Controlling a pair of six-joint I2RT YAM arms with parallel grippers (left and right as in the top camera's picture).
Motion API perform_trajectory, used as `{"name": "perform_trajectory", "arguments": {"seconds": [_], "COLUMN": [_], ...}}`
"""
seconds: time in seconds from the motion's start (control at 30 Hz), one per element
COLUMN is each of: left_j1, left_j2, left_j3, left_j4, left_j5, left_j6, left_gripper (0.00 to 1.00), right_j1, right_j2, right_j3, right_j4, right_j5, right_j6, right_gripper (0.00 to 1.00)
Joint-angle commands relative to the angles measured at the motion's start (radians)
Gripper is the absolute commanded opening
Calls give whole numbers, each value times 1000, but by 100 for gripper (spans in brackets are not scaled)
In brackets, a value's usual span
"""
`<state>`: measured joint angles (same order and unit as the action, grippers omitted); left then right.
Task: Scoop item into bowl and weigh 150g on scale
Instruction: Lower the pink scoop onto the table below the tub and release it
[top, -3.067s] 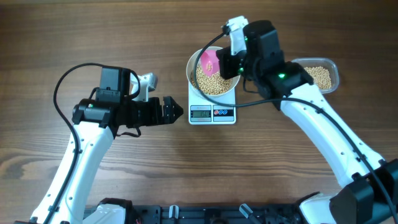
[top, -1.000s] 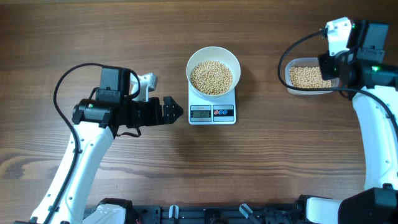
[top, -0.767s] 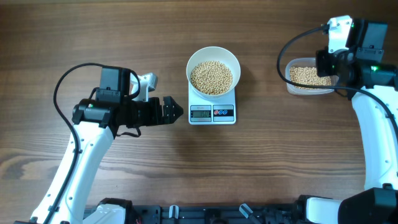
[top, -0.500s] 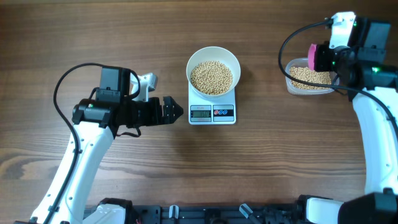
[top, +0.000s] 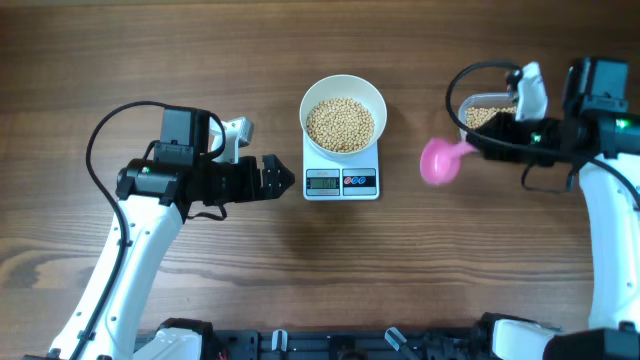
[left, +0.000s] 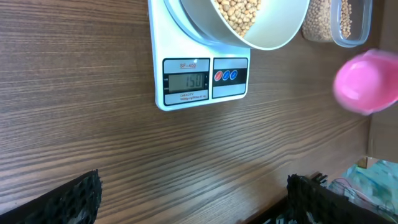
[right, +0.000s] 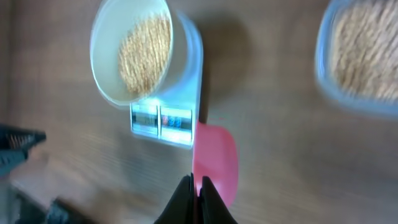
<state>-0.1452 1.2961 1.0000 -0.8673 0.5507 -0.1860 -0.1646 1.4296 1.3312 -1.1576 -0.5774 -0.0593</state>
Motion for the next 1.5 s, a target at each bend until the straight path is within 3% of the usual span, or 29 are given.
{"name": "perform_trajectory", "arguments": {"seconds": [0.0,0.23,0.43,0.6,0.8,0.9,1.03,1.07,1.37,1.47], "left_j1": [-4,-4,-3,-4,-4,-4,-3,-4,-4,-4], "left_j2": [-2,-2,-2,-2,-2,-2,-2,-2,-2,-2], "left_j3": [21,21,21,21,21,21,21,21,21,21], "left_j4": [3,3,3,3,3,3,3,3,3,3], "left_j5": [12,12,12,12,12,12,12,12,12,12], "left_j6": [-2,-2,-2,-2,-2,-2,-2,-2,-2,-2], "left_gripper": [100,100,100,100,100,100,100,100,100,100], "right_j1": [4,4,4,4,4,4,4,4,4,4], "right_j2": [28,38,38,38,38,38,38,38,37,29], "right_j3": [2,-21,-172,-304,-325,-325,-325,-325,-316,-300], "right_j4": [-56,-50,94,195,247,257,252,252,252,245], "right_j5": [-28,113,-49,-61,-60,-34,12,12,66,150], "right_j6": [-75,-77,-68,-19,-8,-9,-8,-8,51,90], "right_gripper": [4,4,4,4,5,15,20,22,91,100]}}
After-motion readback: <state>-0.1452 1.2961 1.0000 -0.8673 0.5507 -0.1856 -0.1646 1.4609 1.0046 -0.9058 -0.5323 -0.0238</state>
